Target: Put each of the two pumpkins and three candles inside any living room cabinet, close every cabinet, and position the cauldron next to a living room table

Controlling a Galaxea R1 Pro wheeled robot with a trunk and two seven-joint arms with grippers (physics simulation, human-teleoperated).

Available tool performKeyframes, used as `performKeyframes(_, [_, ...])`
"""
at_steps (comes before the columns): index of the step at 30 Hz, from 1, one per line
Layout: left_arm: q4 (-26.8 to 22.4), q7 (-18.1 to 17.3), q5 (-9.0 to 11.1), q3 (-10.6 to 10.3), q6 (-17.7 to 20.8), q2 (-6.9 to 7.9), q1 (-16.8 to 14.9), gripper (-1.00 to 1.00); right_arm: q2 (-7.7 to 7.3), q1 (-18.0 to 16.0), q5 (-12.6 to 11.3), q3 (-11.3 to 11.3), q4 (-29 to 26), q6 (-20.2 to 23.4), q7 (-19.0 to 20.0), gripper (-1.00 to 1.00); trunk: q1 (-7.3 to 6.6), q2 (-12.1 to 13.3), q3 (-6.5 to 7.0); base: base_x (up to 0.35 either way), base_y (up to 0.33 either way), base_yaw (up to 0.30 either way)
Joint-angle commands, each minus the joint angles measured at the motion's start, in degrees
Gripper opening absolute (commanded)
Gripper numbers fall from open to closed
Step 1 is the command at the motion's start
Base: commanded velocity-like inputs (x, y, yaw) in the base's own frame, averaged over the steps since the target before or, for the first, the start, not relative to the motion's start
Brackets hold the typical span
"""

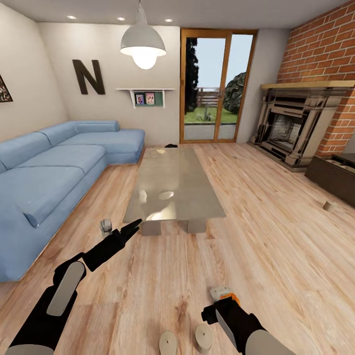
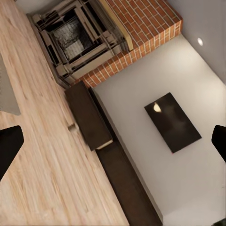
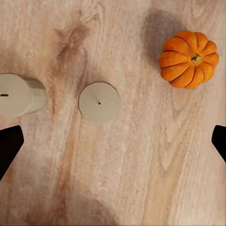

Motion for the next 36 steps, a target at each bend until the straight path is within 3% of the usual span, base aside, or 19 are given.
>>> performKeyframes(1, [0.00,0.03,-0.05,0.00,-0.06,-0.21,0.00,1.00,0.01,0.00,0.00,0.16,-0.01,0.00,0.06,1.00,0.23,-0.42,-0.18,0.000,0.000,0.000])
performKeyframes(12, [0.09,0.11,-0.19,-0.04,-0.35,-0.89,0.00,1.00,-0.05,0.00,0.08,0.56,-0.36,-0.06,1.28,1.00,2.64,-4.83,-2.16,0.000,0.000,0.000])
performKeyframes(15, [0.10,0.09,-0.19,-0.04,-0.39,-0.91,0.00,1.00,-0.05,0.00,0.15,2.14,-0.41,-0.08,3.34,1.00,3.30,-6.03,-2.70,0.000,0.000,0.000])
performKeyframes(17, [0.10,0.12,-0.19,-0.04,-0.41,-0.91,0.00,1.00,-0.20,0.00,0.17,4.62,-0.50,-0.38,5.08,1.00,3.74,-6.83,-3.06,0.000,0.000,0.000])
performKeyframes(23, [0.10,0.17,-0.26,-0.04,-0.42,-0.91,0.00,1.00,-0.26,0.00,0.25,6.70,-0.63,-1.89,6.06,1.00,5.06,-9.24,-4.13,0.000,0.000,0.000])
performKeyframes(36, [1.96,0.29,-0.28,-0.04,-0.42,-0.98,0.00,1.00,0.02,0.00,0.26,6.92,-0.71,-1.69,5.56,1.00,7.91,-14.45,-6.47,0.000,0.000,0.000])
